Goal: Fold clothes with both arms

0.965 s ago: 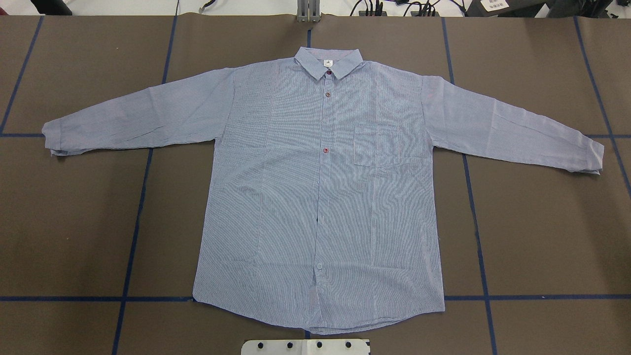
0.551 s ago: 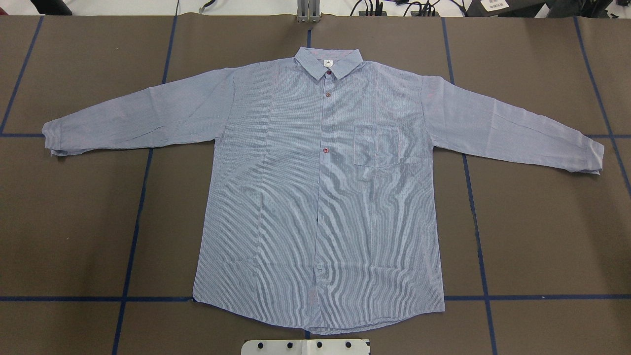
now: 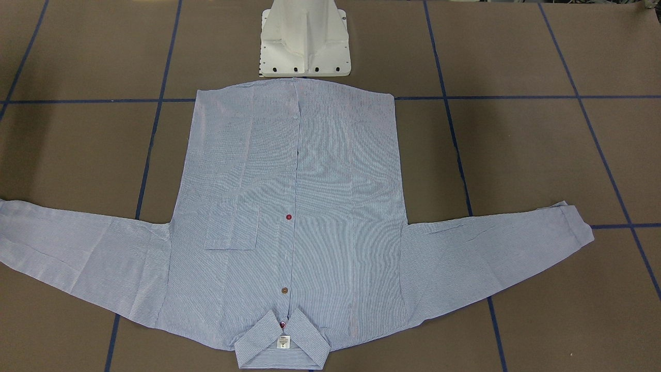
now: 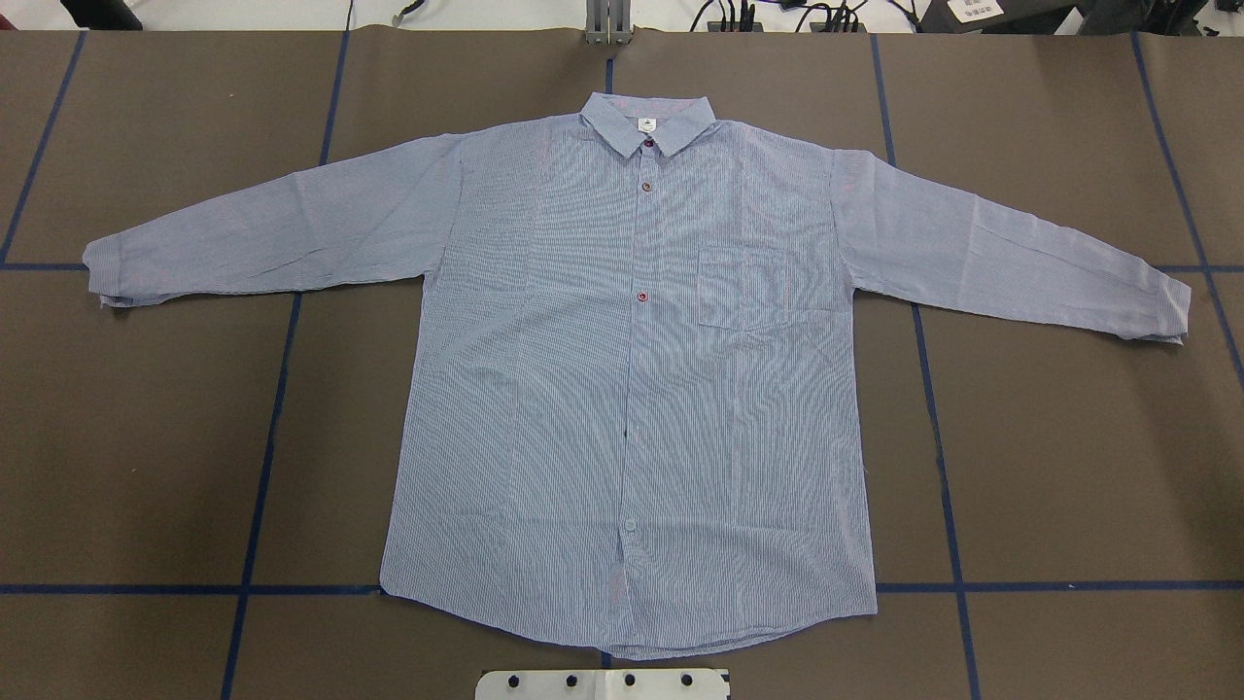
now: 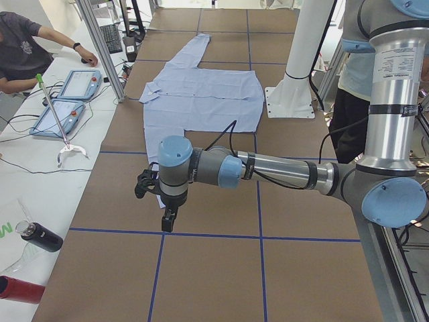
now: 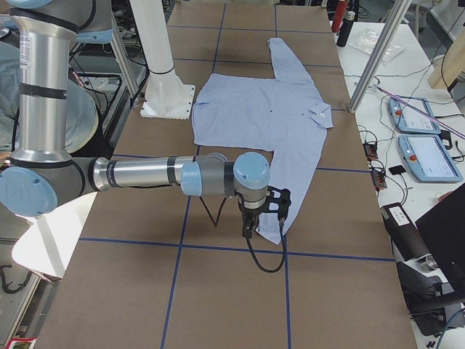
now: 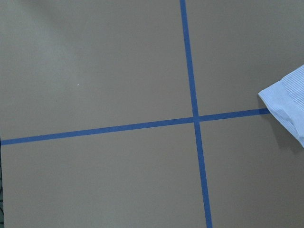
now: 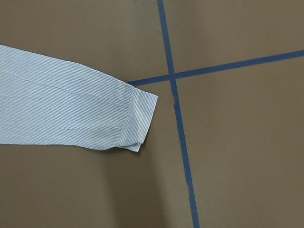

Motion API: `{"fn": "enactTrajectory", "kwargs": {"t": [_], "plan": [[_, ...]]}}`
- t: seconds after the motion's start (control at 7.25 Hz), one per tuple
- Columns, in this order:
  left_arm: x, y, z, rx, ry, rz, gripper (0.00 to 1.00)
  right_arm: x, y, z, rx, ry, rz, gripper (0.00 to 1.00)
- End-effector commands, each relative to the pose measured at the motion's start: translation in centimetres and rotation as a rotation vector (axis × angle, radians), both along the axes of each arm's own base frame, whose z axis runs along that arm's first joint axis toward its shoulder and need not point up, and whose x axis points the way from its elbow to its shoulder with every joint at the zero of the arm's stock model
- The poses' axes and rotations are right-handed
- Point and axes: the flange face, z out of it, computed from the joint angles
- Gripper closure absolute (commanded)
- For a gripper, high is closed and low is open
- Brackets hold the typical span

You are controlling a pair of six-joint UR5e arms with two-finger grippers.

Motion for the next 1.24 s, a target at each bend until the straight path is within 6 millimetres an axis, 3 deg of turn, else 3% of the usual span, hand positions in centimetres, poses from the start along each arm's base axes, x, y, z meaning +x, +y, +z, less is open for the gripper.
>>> {"fn": "enactTrajectory", "kwargs": {"t": [0.0,0.14,0.28,0.41,0.55,0.83,1.1], "plan": [[0.3,0.4,0.8,0.113,0.009,0.005,0.00,-2.0,-1.9,4.9,0.070,-0.025,-0.040,0.00],[0.3,0.5,1.0,0.129,0.009,0.002,0.00,-3.1,-2.5,6.3,0.097,-0.032,-0.032,0.00],[0.3,0.5,0.6,0.137,0.009,0.002,0.00,-6.3,-3.0,6.0,0.047,-0.038,-0.008,0.00],[0.3,0.5,0.6,0.136,0.012,0.004,0.00,-8.2,-2.9,6.8,0.068,-0.034,-0.015,0.00],[0.4,0.5,0.9,0.135,0.015,0.011,0.00,-8.9,-2.6,8.7,0.091,-0.038,-0.030,0.00],[0.4,0.5,0.4,0.146,0.016,0.011,0.00,-9.8,-2.8,9.9,0.080,-0.030,-0.033,0.00],[0.4,0.5,0.4,0.146,0.015,0.011,0.00,-13.2,-5.1,9.2,0.093,0.026,-0.054,0.00]]}}
